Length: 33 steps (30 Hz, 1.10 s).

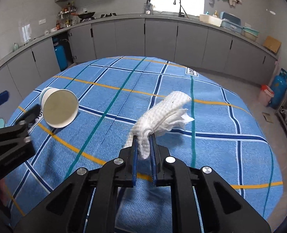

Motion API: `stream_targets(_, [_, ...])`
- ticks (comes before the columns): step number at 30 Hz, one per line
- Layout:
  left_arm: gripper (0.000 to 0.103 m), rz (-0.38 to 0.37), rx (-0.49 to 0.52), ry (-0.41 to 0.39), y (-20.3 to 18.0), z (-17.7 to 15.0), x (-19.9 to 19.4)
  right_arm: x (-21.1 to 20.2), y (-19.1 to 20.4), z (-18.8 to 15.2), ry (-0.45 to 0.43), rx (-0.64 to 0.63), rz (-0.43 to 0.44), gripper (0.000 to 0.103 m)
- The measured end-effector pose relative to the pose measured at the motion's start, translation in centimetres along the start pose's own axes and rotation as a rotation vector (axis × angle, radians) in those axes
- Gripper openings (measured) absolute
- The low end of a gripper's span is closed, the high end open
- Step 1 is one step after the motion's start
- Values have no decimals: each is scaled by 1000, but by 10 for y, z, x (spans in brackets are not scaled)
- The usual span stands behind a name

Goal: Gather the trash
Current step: 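Grasp the white tissue with the right tool while the left tool grasps the paper cup, then carry the white tissue and paper cup over the light-blue bucket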

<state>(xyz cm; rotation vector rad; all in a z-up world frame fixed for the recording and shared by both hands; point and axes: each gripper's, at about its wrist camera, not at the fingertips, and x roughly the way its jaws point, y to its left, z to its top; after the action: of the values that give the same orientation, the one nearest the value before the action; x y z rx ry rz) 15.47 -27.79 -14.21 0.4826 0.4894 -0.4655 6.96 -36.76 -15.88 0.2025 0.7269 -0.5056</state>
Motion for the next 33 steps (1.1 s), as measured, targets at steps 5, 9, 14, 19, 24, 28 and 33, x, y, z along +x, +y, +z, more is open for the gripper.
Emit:
stream_targets(5, [85, 10, 34, 52, -16, 5, 20, -3, -1, -2, -10, 2, 30, 12])
stream_targets(9, [55, -9, 33, 85, -16, 3, 28, -5, -1, -3, -17, -3, 48, 12])
stream_targets(14, [15, -33, 36, 99, -13, -1, 27, -7, 1, -3, -27, -19, 47, 12])
stream_targets(19, [3, -32, 6, 77, 3, -8, 12, -10, 7, -4, -33, -29, 58, 12])
stream_targets(24, [3, -19, -13, 46, 22, -16, -6, -15, 22, -7, -38, -58, 80, 12])
stream_targets(28, [3, 9, -24, 31, 37, -23, -19, -18, 36, -8, -44, -85, 106, 12])
stream_targets(33, [3, 51, -40, 23, 55, -33, -30, -21, 58, -12, -47, -122, 138, 12])
